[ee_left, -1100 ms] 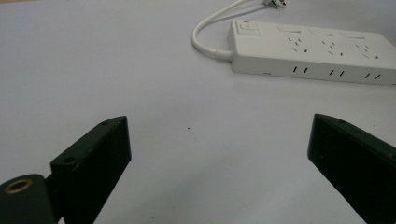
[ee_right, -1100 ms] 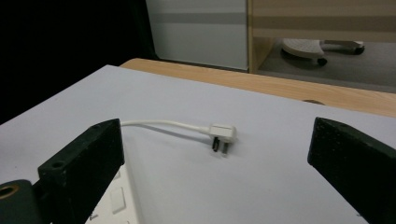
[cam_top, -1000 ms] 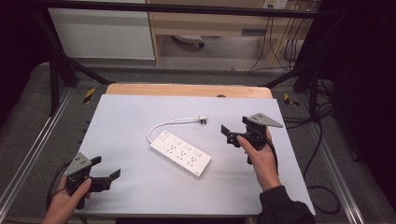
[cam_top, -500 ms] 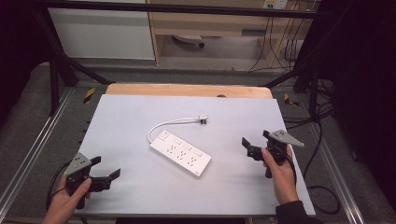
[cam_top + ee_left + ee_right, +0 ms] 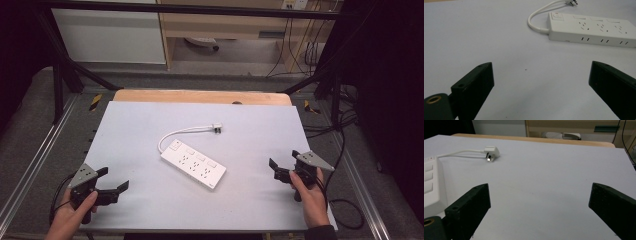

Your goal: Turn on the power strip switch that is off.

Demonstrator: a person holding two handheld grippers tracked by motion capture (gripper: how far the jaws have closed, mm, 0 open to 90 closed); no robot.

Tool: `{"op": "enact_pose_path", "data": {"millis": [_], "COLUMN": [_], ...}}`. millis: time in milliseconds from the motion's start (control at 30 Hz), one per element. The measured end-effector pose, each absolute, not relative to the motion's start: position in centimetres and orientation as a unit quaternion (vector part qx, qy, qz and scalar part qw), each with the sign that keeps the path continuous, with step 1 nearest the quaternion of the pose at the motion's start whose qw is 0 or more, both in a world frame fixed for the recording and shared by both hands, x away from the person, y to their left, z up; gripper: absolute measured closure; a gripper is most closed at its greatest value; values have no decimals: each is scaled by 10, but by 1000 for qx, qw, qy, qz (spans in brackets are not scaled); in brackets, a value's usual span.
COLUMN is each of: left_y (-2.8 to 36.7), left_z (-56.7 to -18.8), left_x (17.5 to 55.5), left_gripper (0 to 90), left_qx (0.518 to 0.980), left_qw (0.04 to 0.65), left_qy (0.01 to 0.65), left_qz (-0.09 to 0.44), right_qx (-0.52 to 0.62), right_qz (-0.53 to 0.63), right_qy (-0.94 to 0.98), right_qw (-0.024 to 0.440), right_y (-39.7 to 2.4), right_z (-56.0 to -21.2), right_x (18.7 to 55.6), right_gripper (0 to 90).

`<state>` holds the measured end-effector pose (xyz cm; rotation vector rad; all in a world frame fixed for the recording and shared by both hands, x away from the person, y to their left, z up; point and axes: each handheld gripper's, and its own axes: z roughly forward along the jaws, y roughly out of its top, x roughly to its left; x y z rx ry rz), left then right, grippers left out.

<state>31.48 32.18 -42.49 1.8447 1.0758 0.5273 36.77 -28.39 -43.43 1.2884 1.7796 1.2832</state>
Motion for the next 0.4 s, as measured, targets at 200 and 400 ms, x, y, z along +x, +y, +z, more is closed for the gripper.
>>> {"op": "enact_pose_path", "data": {"millis": [200,400], "left_y": [322,321], "left_z": [-424,-424], "left_x": [315,315], "left_gripper": [61,61], "left_qx": [747,748], "left_qw": [454,454], "left_qy": [435,434], "left_qz": [215,215], "right_qx": [487,485], "right_qz": [473,458], "right_qy": [675,689], "right_qw": [289,283], "right_y": [-287,-284], "right_z": [-442,-448], "right_x": [361,362], "right_gripper": [43,41]}}
